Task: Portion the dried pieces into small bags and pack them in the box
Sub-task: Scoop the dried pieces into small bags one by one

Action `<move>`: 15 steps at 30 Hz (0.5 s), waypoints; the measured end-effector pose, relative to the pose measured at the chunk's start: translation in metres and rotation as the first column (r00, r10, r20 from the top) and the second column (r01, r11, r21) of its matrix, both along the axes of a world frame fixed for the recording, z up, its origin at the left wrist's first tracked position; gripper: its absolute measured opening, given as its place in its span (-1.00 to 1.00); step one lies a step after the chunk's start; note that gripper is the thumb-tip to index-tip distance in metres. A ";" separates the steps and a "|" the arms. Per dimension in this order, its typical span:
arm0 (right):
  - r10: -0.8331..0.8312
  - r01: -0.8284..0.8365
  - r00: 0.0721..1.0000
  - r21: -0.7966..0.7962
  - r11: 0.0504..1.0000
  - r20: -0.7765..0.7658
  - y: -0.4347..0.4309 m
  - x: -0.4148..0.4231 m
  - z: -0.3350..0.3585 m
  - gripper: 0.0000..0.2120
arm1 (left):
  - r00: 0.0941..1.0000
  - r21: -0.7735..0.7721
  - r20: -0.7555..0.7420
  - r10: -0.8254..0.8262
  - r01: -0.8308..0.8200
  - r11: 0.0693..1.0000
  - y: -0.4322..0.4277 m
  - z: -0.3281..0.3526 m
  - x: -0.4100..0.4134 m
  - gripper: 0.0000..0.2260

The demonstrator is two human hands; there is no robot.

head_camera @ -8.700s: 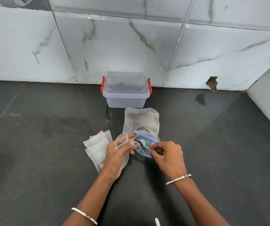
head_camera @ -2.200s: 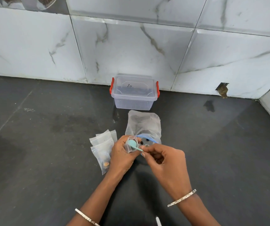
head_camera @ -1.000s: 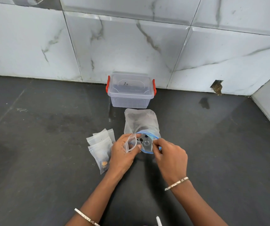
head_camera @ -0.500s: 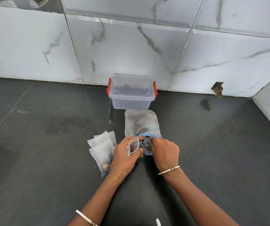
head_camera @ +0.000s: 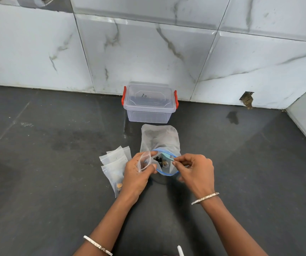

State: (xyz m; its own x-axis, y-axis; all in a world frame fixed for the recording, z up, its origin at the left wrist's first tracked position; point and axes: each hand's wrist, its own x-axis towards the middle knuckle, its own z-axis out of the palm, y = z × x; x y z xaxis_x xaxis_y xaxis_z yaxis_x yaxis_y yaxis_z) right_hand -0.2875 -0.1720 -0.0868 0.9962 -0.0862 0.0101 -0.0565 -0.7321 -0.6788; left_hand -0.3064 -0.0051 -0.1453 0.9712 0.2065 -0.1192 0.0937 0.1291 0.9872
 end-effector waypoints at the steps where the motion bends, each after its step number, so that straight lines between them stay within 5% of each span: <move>1: -0.007 0.008 1.000 -0.034 0.999 0.017 0.001 0.000 -0.001 -0.98 | 1.000 -0.019 -0.007 0.001 -0.001 1.000 0.000 0.000 0.000 -0.68; 6: 0.054 -0.043 0.998 -0.245 0.969 0.036 0.004 -0.003 -0.005 -0.91 | 0.998 -0.160 -0.062 0.022 -0.031 0.987 -0.001 0.004 -0.002 -0.65; 15: 0.131 -0.129 0.991 -0.214 0.968 -0.008 0.000 -0.013 -0.007 -0.96 | 0.999 -0.285 -0.042 0.032 -0.043 0.958 -0.002 0.005 -0.002 -0.75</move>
